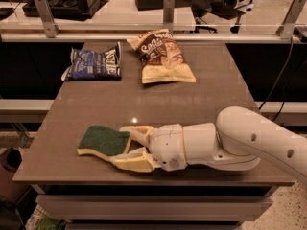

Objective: Move sponge near brown chip bag

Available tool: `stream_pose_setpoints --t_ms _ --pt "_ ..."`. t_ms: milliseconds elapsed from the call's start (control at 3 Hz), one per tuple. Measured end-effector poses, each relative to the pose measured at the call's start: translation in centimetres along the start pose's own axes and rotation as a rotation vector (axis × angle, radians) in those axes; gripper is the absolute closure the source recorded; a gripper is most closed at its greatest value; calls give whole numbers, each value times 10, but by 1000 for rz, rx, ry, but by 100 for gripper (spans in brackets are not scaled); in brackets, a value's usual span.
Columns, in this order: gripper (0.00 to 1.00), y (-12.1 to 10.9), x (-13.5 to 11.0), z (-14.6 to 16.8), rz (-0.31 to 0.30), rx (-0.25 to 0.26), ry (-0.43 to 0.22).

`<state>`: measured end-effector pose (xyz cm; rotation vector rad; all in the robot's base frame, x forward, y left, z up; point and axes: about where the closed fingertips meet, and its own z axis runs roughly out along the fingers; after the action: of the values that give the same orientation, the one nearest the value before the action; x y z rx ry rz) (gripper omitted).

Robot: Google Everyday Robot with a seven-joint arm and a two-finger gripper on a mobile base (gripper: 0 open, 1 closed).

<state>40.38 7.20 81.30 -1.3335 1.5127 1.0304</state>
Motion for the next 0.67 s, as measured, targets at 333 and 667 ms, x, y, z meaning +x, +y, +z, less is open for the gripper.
stream_pose_setpoints --t_ms 333,667 --pt "100 0 0 0 0 0 0" --pt "100 0 0 0 0 0 0"
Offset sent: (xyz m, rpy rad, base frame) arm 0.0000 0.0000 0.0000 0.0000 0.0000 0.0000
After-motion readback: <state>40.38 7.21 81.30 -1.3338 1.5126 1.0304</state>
